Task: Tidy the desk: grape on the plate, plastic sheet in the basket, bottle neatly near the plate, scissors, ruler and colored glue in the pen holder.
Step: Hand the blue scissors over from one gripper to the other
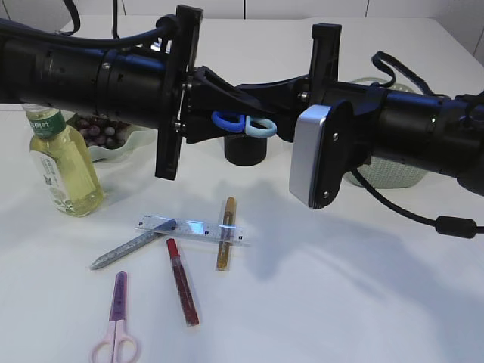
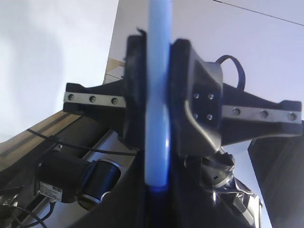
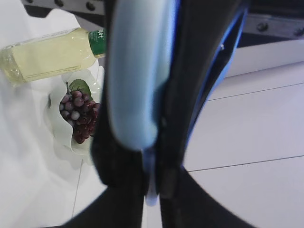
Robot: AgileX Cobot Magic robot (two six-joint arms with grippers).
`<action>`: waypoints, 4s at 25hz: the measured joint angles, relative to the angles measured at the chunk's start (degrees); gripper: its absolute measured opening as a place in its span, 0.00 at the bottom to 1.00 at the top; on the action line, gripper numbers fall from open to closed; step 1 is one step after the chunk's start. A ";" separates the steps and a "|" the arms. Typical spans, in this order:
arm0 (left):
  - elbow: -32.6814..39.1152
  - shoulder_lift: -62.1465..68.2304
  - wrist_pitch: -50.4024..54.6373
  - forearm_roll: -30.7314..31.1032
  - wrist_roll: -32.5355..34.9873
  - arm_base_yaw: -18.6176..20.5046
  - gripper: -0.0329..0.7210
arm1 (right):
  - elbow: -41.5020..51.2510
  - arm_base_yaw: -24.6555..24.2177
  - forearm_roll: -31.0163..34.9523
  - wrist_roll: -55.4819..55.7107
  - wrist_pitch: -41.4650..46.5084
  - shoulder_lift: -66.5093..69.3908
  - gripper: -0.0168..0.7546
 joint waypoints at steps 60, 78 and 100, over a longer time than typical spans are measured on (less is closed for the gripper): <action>0.00 -0.77 0.00 1.39 0.00 0.00 0.37 | 0.00 0.00 1.20 0.21 2.40 0.23 0.12; 0.00 -1.81 0.00 5.13 -1.07 4.86 0.37 | 0.00 0.00 1.71 0.21 2.50 0.23 0.12; -11.42 -3.57 1.02 21.94 0.63 13.92 0.37 | 0.00 0.00 2.84 5.46 4.84 0.23 0.12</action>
